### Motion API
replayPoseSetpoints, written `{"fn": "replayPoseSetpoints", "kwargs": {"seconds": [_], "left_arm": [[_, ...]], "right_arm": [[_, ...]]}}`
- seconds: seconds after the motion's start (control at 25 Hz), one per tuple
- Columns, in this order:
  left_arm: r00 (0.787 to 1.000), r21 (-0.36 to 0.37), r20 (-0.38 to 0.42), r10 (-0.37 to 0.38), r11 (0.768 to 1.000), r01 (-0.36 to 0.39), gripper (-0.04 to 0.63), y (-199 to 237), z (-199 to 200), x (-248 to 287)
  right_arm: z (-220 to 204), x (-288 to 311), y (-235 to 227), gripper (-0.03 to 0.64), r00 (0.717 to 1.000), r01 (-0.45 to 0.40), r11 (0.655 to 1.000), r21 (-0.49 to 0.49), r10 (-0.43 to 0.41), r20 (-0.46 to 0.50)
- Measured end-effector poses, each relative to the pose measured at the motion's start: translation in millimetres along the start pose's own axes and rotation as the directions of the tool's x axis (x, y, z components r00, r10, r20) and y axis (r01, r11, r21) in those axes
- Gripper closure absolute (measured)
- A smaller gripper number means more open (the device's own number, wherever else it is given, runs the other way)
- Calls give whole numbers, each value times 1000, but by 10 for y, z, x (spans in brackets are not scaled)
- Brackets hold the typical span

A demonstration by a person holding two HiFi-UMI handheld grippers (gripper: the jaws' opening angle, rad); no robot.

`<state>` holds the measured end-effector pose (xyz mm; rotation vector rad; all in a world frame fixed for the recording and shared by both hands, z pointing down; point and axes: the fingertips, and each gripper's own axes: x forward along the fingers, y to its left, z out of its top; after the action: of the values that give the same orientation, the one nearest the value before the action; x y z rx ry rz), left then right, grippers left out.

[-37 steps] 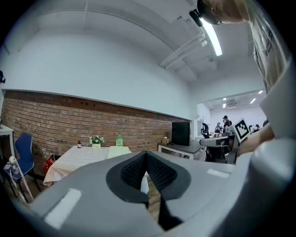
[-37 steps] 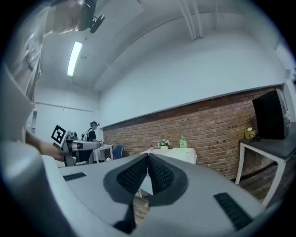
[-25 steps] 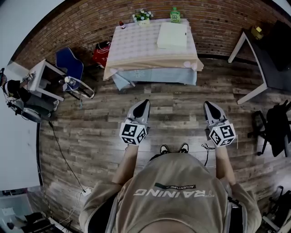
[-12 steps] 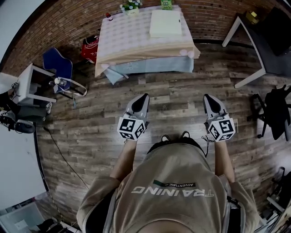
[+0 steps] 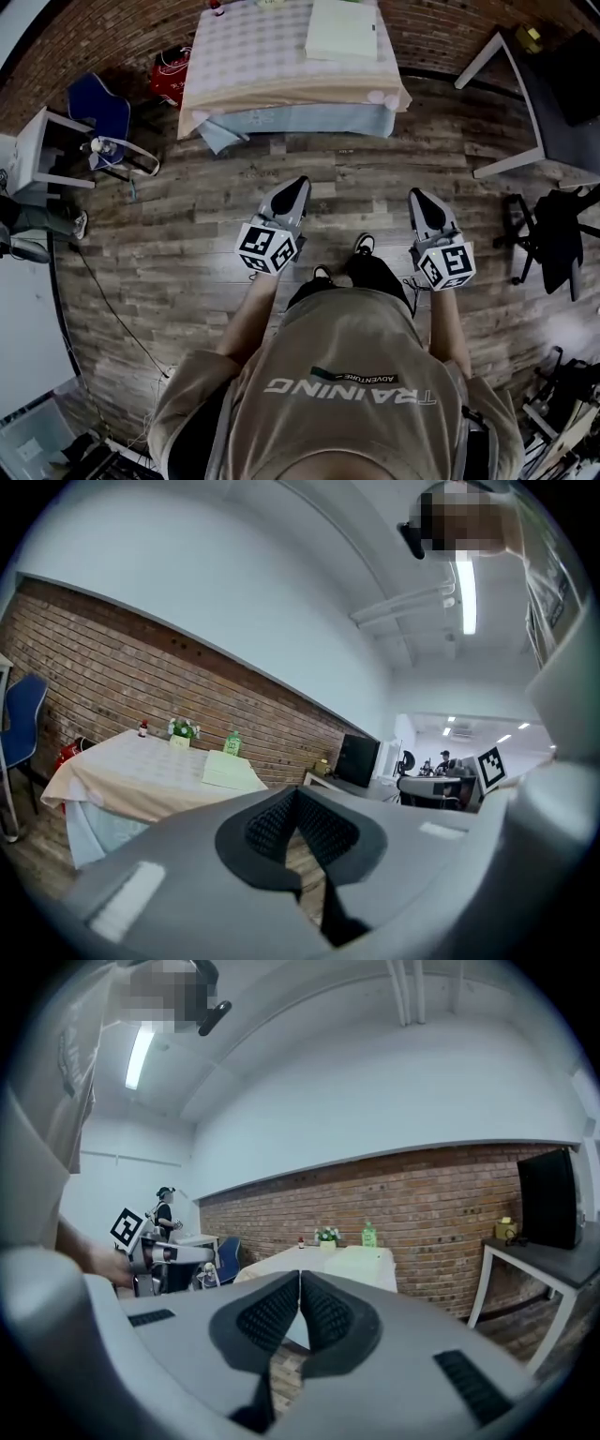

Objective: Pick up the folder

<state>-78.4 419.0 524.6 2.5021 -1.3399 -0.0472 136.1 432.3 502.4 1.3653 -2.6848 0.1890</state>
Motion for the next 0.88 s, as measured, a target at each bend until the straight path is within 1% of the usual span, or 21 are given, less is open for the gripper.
{"fn": "replayPoseSetpoints", "kwargs": {"seconds": [0.12, 0.32, 0.4, 0.48, 0.6, 0.64, 0.68, 0.72, 0.84, 0.88], "left_arm": [[999, 26, -10, 38, 999, -37, 589, -5, 2, 156], [995, 80, -18, 103, 992, -101, 589, -45, 227, 454], [990, 91, -23, 136, 987, -134, 589, -35, 286, 586], [984, 67, -22, 176, 982, -174, 589, 10, 319, 740], [977, -49, 22, 213, 976, -212, 589, 73, 390, 985], [974, -82, 35, 222, 972, -218, 589, 83, 409, 1039], [972, -96, 38, 230, 969, -226, 589, 87, 418, 1073], [971, -91, 34, 237, 968, -234, 589, 89, 423, 1097], [969, -38, 12, 247, 969, -246, 589, 110, 426, 1197], [969, -37, 5, 246, 969, -246, 589, 124, 416, 1240]], "right_arm": [[-60, 149, -180, 606, 999, -43, 999, 2, 43, 4], [-49, 418, -661, 604, 996, -93, 995, 29, 92, 19], [-27, 513, -853, 604, 993, -116, 992, 43, 116, 22], [-47, 609, -1061, 605, 991, -137, 988, 64, 136, 16], [-102, 779, -1411, 605, 988, -152, 986, 67, 153, -8], [-121, 823, -1500, 604, 988, -153, 986, 59, 154, -19], [-138, 851, -1565, 604, 987, -155, 986, 54, 156, -27], [-148, 870, -1613, 606, 987, -158, 986, 53, 159, -30], [-182, 937, -1738, 604, 985, -166, 984, 66, 168, -32], [-203, 967, -1774, 605, 985, -167, 983, 73, 170, -35]]}}
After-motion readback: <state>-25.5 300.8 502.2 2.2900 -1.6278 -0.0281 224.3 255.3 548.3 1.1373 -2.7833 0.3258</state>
